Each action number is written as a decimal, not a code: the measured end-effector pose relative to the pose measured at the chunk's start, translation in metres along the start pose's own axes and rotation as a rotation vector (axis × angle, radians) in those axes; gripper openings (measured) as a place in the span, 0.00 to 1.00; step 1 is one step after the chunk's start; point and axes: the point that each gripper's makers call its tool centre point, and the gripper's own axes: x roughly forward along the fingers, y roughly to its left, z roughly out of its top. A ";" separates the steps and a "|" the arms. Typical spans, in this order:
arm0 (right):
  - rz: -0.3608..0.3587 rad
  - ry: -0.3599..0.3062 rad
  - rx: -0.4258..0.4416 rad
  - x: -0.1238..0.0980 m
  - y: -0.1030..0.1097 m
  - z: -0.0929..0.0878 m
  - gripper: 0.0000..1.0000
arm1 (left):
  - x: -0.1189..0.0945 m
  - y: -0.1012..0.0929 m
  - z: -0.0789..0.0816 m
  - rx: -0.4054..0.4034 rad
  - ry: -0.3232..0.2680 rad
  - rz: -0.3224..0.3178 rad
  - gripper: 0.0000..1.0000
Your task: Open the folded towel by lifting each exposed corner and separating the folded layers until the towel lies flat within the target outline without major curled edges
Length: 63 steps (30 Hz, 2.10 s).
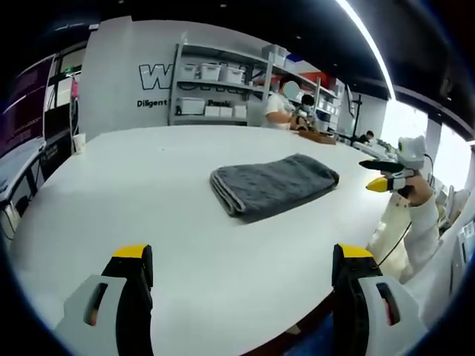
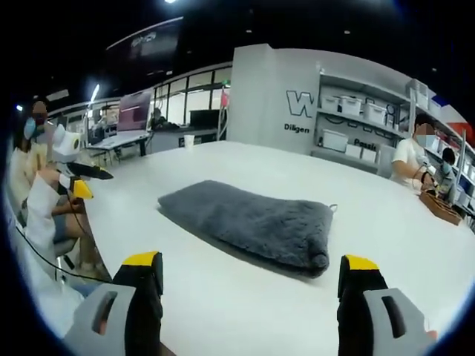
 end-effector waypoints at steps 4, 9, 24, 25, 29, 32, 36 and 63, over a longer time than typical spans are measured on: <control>0.011 0.008 -0.006 -0.001 0.003 -0.002 0.99 | 0.010 -0.002 0.000 -0.006 0.008 -0.013 1.00; 0.008 0.005 -0.001 -0.003 0.000 -0.001 0.99 | 0.025 -0.005 -0.004 -0.009 0.029 -0.014 1.00; -0.032 -0.020 0.025 -0.033 -0.016 -0.035 0.99 | 0.070 -0.020 0.006 0.001 0.018 -0.045 1.00; -0.036 -0.025 0.029 -0.035 -0.018 -0.036 0.99 | 0.074 -0.020 0.009 0.004 0.013 -0.044 1.00; -0.051 -0.043 0.053 -0.044 -0.024 -0.042 0.99 | 0.089 -0.015 0.018 0.012 0.009 -0.047 1.00; -0.065 -0.049 0.066 -0.048 -0.027 -0.046 0.99 | 0.101 -0.011 0.023 0.019 0.009 -0.051 1.00; -0.066 -0.050 0.081 -0.051 -0.028 -0.054 0.99 | 0.120 -0.011 0.024 0.021 0.038 -0.081 0.99; -0.071 -0.062 0.092 -0.058 -0.029 -0.063 0.99 | 0.170 -0.013 0.024 -0.108 0.061 -0.152 0.58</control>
